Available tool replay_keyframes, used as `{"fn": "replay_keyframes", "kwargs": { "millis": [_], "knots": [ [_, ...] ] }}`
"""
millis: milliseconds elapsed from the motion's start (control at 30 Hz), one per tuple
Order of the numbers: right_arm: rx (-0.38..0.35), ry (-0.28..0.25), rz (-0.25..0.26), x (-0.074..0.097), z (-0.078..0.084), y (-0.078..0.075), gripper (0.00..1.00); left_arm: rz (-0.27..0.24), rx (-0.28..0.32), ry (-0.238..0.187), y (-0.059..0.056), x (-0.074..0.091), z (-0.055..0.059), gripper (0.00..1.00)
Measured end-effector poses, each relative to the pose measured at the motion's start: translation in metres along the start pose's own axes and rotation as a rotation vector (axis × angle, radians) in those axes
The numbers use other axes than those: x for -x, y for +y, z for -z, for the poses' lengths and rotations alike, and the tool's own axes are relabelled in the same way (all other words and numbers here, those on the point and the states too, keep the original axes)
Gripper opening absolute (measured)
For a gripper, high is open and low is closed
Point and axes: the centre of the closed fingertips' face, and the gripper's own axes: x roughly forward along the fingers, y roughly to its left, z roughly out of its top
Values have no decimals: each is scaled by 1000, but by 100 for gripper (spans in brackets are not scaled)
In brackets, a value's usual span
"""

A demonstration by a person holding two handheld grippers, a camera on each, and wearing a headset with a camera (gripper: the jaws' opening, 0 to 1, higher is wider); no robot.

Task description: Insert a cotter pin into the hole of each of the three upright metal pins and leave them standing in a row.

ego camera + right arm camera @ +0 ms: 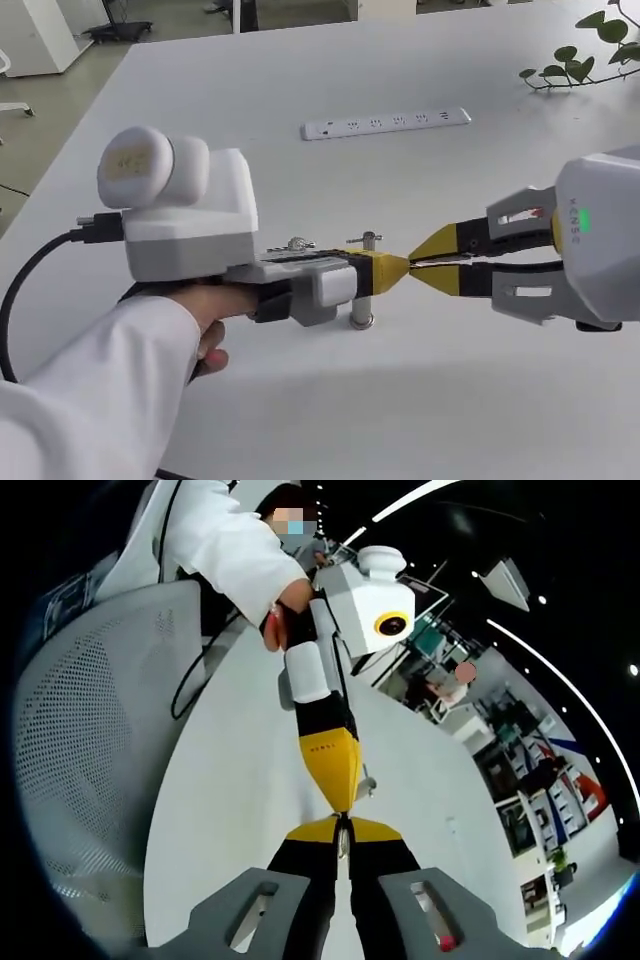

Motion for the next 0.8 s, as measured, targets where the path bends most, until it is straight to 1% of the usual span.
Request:
{"fn": "replay_keyframes", "kwargs": {
  "millis": [167,200,233,267,300,333,400,433,467,500,533,567,600,633,667,700,733,767,800],
  "knots": [
    [-17,-10,2,-2,-1,0,0,3,13,7,1,1,2,0],
    [-37,-30,4,-2,-4,0,1,3,11,8,1,1,2,0],
    [-76,-52,4,-2,-6,0,5,3,6,10,2,1,2,0],
    [-111,-68,13,-2,-7,-2,11,12,-6,7,0,2,2,0],
    [-108,-72,13,-2,-8,-4,15,14,-26,2,-1,2,2,0],
    [-107,-65,11,-1,-7,-4,17,15,-50,0,-1,2,3,0],
    [-128,-54,-1,-1,-4,-3,17,19,-78,7,-3,3,6,0],
    [-163,-55,-19,-1,-3,0,18,24,-110,11,-3,3,7,0],
    [-215,-63,-31,0,-3,3,19,27,-111,15,-4,4,8,0],
    [-273,-87,-72,0,-6,8,21,36,-116,19,-5,4,9,0],
    [-293,-88,-76,1,-5,8,22,43,-125,19,-5,6,11,0],
    [-318,-98,-61,1,-5,4,21,52,-145,22,-6,7,12,0],
    [-334,-100,-73,2,-4,6,19,64,-182,20,-8,9,12,0],
    [-385,-97,-106,3,-3,10,19,69,-192,17,-8,9,12,0],
    [-394,-102,-104,3,-3,10,19,85,-226,15,-11,12,12,0],
    [-409,-112,-115,4,-3,10,19,92,-278,12,-12,13,11,0],
    [-438,-115,-145,4,-3,15,20,101,-334,25,-13,15,13,0],
    [-440,-116,-134,3,-2,12,21,106,-363,40,-14,16,15,0],
    [-437,-116,-134,3,0,13,24,108,-400,54,-14,17,18,0]
  ]
}}
